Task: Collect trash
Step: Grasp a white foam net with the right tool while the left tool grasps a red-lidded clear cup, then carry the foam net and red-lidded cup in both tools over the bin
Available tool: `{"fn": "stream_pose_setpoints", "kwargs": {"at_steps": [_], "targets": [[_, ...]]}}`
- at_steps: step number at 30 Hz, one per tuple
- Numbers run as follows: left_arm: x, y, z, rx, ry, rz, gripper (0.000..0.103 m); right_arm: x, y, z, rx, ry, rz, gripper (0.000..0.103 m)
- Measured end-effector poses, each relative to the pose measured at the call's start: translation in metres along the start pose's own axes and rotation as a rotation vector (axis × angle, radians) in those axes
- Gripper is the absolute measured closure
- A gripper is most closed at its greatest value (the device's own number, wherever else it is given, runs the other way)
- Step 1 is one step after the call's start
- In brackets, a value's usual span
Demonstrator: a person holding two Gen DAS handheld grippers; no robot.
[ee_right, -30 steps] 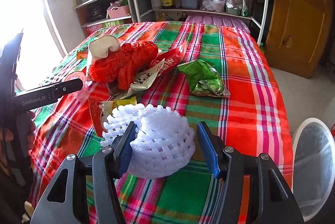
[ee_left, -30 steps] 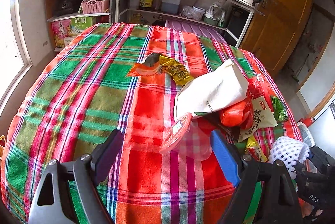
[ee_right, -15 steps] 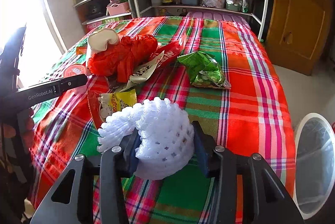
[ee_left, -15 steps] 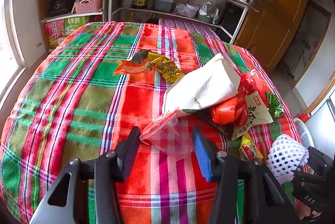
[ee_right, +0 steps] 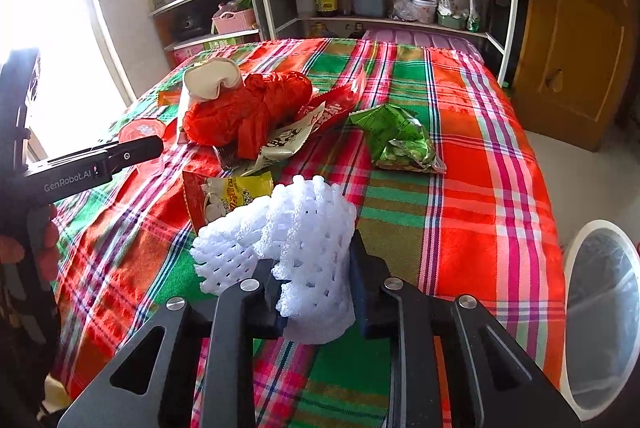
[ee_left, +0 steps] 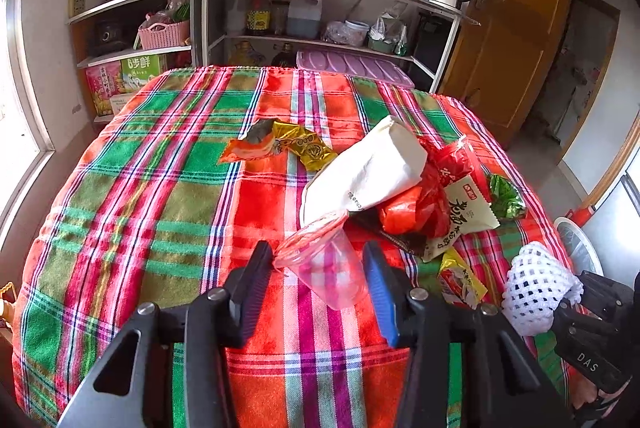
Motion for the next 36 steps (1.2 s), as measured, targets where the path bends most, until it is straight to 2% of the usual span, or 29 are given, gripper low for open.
{"fn": "stream_pose_setpoints", "kwargs": {"at_steps": [5, 16, 27, 36], "targets": [[-0.013, 0.001, -0.016, 0.034, 0.024, -0.017, 0.054, -0.012, 0.001, -0.005, 0.024, -0.008, -0.027, 0.078], [-0.040, -0.013, -0.078, 0.143, 0.121, -0.080, 0.054, -0.050, 0.005, -0.030, 0.090, 0.003, -0.109, 0.078], [-0.034, -0.019, -0.155, 0.272, 0.258, -0.075, 0.054, -0.094, 0.016, -0.078, 0.196, 0.089, -0.184, 0.078], [-0.028, -0.021, -0.230, 0.383, 0.374, -0.058, 0.054, -0.128, 0.031, -0.132, 0.296, 0.203, -0.219, 0.078]]}}
Point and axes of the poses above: each gripper's, at about its wrist camera, not at the fingertips, and x roughly the way its jaws point, z to its left, y to its underside, the point moved 3 cm from there along x, roughly the way its jaws point, and after that the axes turned 5 degrees about x, right-handed, at the moved point
